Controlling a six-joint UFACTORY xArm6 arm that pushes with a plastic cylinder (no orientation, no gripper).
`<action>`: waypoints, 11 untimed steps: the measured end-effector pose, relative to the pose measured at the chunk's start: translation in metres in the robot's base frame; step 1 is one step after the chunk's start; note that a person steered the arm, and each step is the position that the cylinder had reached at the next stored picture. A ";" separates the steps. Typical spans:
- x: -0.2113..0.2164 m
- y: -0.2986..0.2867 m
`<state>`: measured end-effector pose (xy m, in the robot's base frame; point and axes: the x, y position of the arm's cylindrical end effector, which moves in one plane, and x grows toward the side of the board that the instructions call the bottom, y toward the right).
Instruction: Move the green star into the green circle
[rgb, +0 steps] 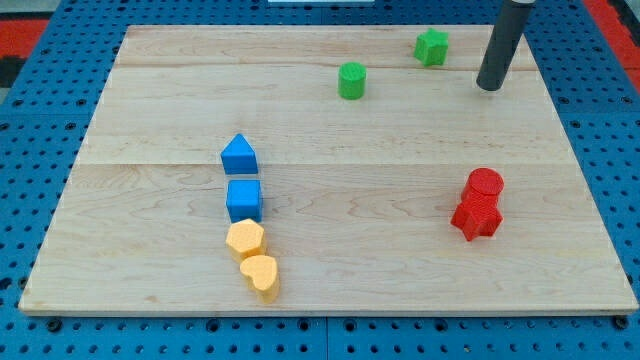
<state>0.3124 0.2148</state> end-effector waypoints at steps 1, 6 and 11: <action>-0.012 0.024; -0.076 -0.110; -0.020 -0.220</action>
